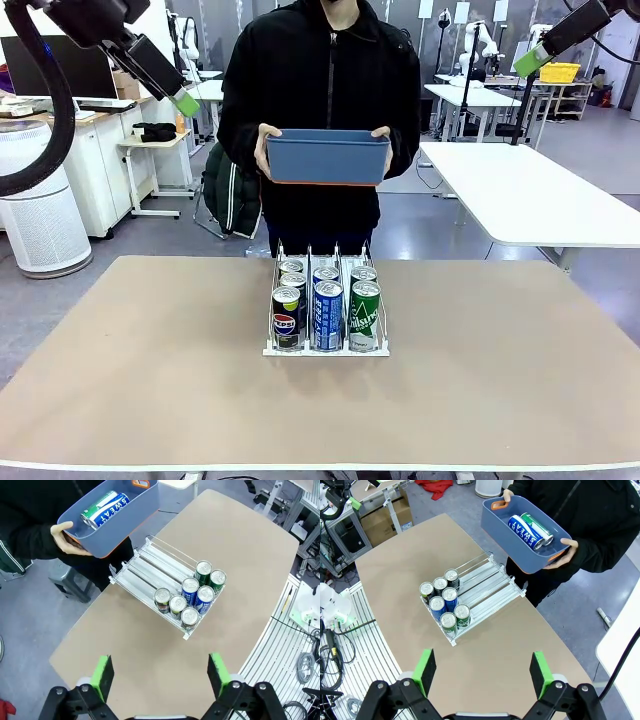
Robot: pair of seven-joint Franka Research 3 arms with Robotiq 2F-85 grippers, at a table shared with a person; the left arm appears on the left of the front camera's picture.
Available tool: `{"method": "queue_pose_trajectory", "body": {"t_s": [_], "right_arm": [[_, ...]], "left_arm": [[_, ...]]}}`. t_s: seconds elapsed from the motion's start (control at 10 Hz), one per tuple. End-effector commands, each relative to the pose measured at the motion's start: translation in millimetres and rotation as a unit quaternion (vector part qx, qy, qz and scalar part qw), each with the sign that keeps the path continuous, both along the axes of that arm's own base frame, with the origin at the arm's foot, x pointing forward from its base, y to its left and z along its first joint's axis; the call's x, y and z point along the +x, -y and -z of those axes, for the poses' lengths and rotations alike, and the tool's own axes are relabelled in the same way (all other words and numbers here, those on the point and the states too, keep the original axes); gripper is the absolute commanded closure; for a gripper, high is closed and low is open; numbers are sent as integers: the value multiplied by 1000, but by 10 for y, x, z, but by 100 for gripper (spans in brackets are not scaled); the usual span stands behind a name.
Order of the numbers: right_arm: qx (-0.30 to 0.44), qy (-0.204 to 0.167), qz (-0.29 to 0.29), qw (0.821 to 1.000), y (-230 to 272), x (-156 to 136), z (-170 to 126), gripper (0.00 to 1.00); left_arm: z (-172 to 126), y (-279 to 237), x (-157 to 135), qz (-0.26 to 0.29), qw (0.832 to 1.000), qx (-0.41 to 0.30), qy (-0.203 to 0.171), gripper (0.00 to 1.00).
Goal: Fill the beverage cans into the dispenser.
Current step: Pick up the Sprite handed by the human.
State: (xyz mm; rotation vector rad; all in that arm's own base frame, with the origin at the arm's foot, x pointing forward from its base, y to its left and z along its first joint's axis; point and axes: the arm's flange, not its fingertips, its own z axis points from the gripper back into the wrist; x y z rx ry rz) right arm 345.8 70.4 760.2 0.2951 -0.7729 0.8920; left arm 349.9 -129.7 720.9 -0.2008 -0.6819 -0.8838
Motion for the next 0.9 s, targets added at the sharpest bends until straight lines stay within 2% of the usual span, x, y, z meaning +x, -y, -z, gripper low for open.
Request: {"method": "queue_pose_trajectory", "body": {"t_s": [0.0,0.8], "right_arm": [[-1,0,-1,1000,-2,-1,14,0],[-1,0,-1,1000,-2,-1,14,0]], "left_arm": [[6,5,2,1,1000,-8,0,0],[-240,11,-110,-13,999,3,51,0]]}}
